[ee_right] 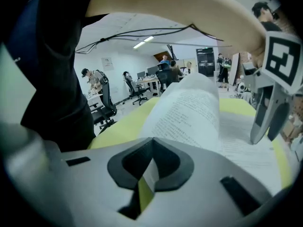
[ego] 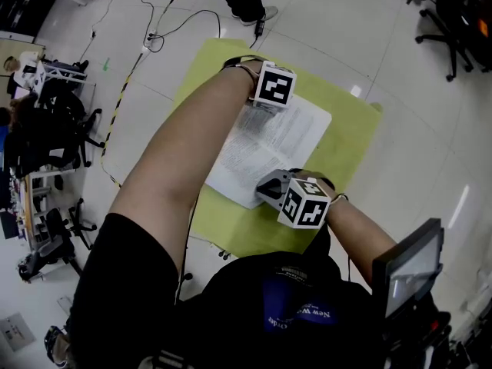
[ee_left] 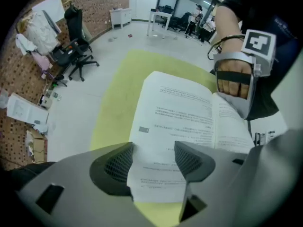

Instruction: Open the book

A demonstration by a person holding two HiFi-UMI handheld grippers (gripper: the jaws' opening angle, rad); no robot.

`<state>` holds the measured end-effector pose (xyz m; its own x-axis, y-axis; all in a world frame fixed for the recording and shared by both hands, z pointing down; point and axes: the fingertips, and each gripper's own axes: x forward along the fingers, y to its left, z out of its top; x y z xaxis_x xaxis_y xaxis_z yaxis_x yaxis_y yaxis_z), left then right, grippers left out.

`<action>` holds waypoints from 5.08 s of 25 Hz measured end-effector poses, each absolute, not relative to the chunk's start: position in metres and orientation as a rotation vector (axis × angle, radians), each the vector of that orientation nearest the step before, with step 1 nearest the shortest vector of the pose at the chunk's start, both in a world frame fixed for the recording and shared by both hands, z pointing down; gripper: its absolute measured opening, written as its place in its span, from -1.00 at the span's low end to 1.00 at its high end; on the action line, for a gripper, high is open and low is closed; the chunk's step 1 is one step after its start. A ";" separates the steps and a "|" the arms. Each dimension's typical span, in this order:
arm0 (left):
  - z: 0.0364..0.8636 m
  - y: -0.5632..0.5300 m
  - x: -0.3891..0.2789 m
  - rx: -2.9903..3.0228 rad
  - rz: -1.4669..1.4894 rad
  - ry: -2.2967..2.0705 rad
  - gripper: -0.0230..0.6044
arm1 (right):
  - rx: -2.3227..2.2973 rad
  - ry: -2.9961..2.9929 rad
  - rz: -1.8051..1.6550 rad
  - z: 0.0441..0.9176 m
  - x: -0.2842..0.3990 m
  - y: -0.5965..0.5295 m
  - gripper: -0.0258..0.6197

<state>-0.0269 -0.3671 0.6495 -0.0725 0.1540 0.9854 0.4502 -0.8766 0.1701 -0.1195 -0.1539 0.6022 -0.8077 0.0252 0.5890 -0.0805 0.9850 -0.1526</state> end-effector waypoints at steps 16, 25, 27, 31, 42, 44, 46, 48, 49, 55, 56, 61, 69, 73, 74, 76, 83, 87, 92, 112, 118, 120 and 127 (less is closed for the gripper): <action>0.607 -0.259 -0.103 -1.811 -2.196 -1.099 -0.07 | 0.003 -2.574 0.268 0.586 -0.101 -0.141 -0.88; 0.631 -0.210 -0.139 -1.936 -2.196 -0.995 -0.18 | 0.733 -2.767 0.786 0.498 0.005 -0.271 -0.87; 0.634 -0.207 -0.145 -1.987 -2.180 -0.905 -0.18 | 0.868 -2.652 1.008 0.539 0.030 -0.277 -0.70; 0.651 -0.201 -0.142 -2.107 -2.047 -0.728 -0.18 | 0.979 -2.556 1.248 0.575 0.039 -0.238 -0.45; 0.653 -0.203 -0.135 -2.178 -1.892 -0.401 -0.17 | 0.936 -2.515 1.218 0.591 0.002 -0.195 -0.39; 0.644 -0.208 -0.135 -2.206 -1.869 -0.349 -0.17 | 0.905 -2.543 1.084 0.578 -0.007 -0.186 -0.39; 0.633 -0.215 -0.132 -2.261 -1.835 -0.267 -0.17 | 0.841 -2.574 0.966 0.569 -0.015 -0.176 -0.40; 0.625 -0.217 -0.131 -2.322 -1.809 -0.187 -0.18 | 0.736 -2.599 0.897 0.565 -0.023 -0.162 -0.40; 0.625 -0.215 -0.132 -2.347 -1.805 -0.160 -0.18 | 0.666 -2.604 0.871 0.566 -0.030 -0.152 -0.40; 0.629 -0.205 -0.146 -2.482 -1.768 -0.005 -0.18 | 0.191 -2.481 0.712 0.598 -0.076 -0.093 -0.40; 0.627 -0.202 -0.150 -2.504 -1.755 0.021 -0.18 | 0.116 -2.453 0.683 0.600 -0.082 -0.084 -0.40; 0.645 -0.184 -0.159 -2.544 -1.753 0.097 -0.17 | -0.066 -2.753 0.812 0.509 -0.049 -0.084 -0.40; 0.666 -0.177 -0.164 -2.523 -1.807 0.120 -0.17 | 0.937 -2.899 1.554 0.521 0.027 -0.305 -0.49; 0.656 -0.183 -0.161 -2.543 -1.746 0.146 -0.17 | 0.525 -2.659 1.221 0.552 -0.059 -0.258 -0.52; 0.652 -0.185 -0.162 -2.564 -1.719 0.174 -0.17 | 0.416 -2.625 1.069 0.556 -0.079 -0.239 -0.52; 0.643 -0.185 -0.169 -2.634 -1.689 0.264 -0.17 | 0.263 -2.509 0.805 0.576 -0.108 -0.201 -0.52; 0.646 -0.123 -0.276 -2.760 -1.882 0.602 -0.17 | 0.191 -2.245 0.483 0.641 -0.131 -0.156 -0.65; 0.632 -0.098 -0.286 -2.895 -1.735 0.792 -0.17 | 0.182 -2.186 0.430 0.652 -0.133 -0.154 -0.82; 0.604 -0.093 -0.254 -3.009 -1.478 0.851 -0.17 | 0.232 -2.311 0.424 0.605 -0.128 -0.168 -0.82; 0.591 -0.355 -0.155 -3.328 -1.511 0.816 -0.17 | 0.117 -2.358 0.395 0.620 -0.169 -0.139 -0.82; 0.633 -0.359 -0.145 -3.313 -1.794 0.550 -0.10 | 0.113 -2.432 0.432 0.615 -0.159 -0.143 -0.82; 0.621 -0.353 -0.142 -3.318 -1.741 0.399 -0.10 | 0.099 -2.440 0.442 0.617 -0.154 -0.140 -0.82; 0.598 -0.306 -0.174 -3.287 -1.552 -0.043 -0.10 | 0.050 -2.415 0.443 0.635 -0.150 -0.123 -0.81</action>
